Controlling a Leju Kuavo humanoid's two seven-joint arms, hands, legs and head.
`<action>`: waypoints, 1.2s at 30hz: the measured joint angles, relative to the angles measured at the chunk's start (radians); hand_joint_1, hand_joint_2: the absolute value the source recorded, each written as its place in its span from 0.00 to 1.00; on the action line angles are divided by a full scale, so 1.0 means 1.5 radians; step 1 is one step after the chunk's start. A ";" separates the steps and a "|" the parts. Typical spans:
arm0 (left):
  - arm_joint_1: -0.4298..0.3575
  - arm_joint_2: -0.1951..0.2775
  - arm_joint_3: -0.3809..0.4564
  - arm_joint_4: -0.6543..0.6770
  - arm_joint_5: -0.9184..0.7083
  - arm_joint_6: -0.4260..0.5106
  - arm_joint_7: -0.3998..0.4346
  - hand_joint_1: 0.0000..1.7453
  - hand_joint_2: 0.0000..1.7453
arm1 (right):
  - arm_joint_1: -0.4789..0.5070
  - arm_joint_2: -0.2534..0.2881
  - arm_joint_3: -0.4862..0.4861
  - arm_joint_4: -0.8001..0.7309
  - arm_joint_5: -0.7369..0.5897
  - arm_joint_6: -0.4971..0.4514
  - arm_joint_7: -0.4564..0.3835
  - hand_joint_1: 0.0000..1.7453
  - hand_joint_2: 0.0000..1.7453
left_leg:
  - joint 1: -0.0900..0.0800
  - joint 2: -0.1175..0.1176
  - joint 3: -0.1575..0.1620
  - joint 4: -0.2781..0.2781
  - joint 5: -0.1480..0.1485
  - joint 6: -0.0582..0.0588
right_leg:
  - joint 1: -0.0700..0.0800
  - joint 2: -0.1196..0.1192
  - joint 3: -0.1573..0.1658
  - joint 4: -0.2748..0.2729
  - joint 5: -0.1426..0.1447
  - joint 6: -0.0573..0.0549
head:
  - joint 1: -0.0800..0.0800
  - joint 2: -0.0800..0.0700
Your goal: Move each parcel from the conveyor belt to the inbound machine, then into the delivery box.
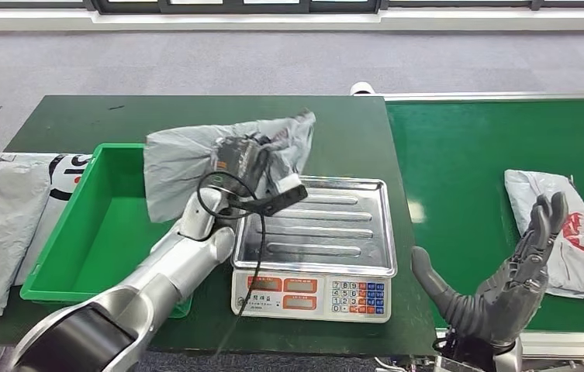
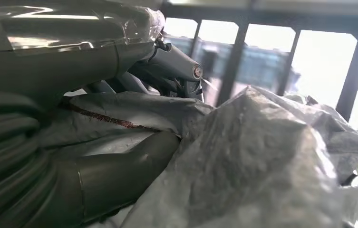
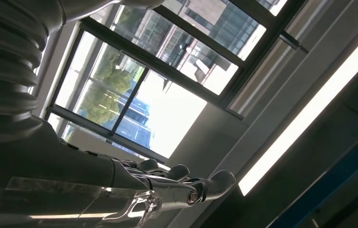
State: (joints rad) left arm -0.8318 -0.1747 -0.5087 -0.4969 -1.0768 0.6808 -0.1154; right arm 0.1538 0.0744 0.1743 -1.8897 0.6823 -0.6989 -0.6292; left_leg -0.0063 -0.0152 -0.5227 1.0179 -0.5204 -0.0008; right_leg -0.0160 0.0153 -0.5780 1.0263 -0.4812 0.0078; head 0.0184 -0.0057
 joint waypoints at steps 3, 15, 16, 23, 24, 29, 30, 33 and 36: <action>0.022 0.018 0.106 -0.075 -0.041 0.011 -0.053 1.00 1.00 | 0.002 0.008 0.000 -0.003 0.005 0.000 -0.001 0.00 1.00 | 0.000 0.000 0.000 0.000 0.001 -0.001 | 0.000 0.000 0.000 0.000 0.000 0.000 | 0.000 0.000; 0.063 0.023 0.380 -0.216 -0.062 0.013 -0.138 1.00 1.00 | 0.003 0.028 0.000 -0.008 0.010 0.000 -0.006 0.00 1.00 | 0.001 -0.001 -0.001 0.000 0.001 -0.002 | 0.001 0.000 -0.001 0.000 0.001 -0.001 | 0.000 0.000; 0.064 0.023 0.385 -0.219 -0.062 0.013 -0.138 1.00 1.00 | 0.003 0.029 0.000 -0.008 0.010 0.000 -0.006 0.00 1.00 | 0.000 -0.001 -0.001 0.000 0.001 -0.002 | 0.001 0.000 -0.001 0.000 0.001 -0.001 | 0.000 0.000; 0.074 0.012 0.446 -0.241 -0.019 0.013 -0.219 1.00 1.00 | 0.004 0.035 0.000 -0.011 0.021 0.000 -0.002 0.00 1.00 | 0.001 -0.001 -0.001 0.000 0.001 -0.002 | 0.001 0.000 -0.001 0.000 0.001 -0.001 | 0.000 0.000; 0.076 0.010 0.461 -0.242 -0.013 0.013 -0.230 1.00 1.00 | 0.004 0.036 0.000 -0.011 0.022 0.000 0.000 0.00 1.00 | 0.001 -0.001 -0.001 0.000 0.001 -0.002 | 0.001 0.000 -0.001 0.000 0.001 -0.001 | 0.000 0.000; 0.086 0.005 0.523 -0.243 -0.058 0.012 -0.203 1.00 1.00 | -0.005 0.037 0.000 -0.010 0.022 0.000 0.011 0.00 1.00 | 0.001 -0.001 -0.001 0.000 0.001 -0.002 | 0.001 0.000 -0.001 0.000 0.001 -0.001 | 0.000 0.000; 0.086 0.005 0.533 -0.241 -0.075 0.011 -0.187 1.00 1.00 | -0.009 0.037 0.000 -0.009 0.022 0.000 0.013 0.00 1.00 | 0.001 -0.001 -0.001 0.000 0.001 -0.002 | 0.001 0.000 -0.001 0.000 0.001 -0.001 | 0.000 0.000; 0.082 0.009 0.564 -0.203 -0.110 -0.007 -0.125 0.57 0.75 | -0.024 0.037 0.000 -0.005 0.025 0.000 0.028 0.00 1.00 | 0.001 -0.001 -0.001 0.000 0.001 -0.002 | 0.001 0.000 -0.001 0.000 0.001 -0.001 | 0.000 0.000; 0.078 0.021 0.582 -0.134 -0.092 -0.011 -0.104 0.00 0.00 | -0.039 0.036 0.000 0.004 0.030 0.000 0.050 0.00 1.00 | 0.001 -0.001 -0.001 0.000 0.001 -0.002 | 0.001 0.000 -0.001 0.000 0.001 -0.001 | 0.000 0.000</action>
State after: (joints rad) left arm -0.7155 -0.1428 0.3640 -0.6977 -1.2155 0.6649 -0.2719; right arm 0.0949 0.1290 0.1743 -1.8832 0.7270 -0.6987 -0.5544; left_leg -0.0053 -0.0163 -0.5239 1.0177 -0.5187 -0.0034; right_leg -0.0151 0.0150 -0.5790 1.0263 -0.4800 0.0059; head 0.0183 -0.0056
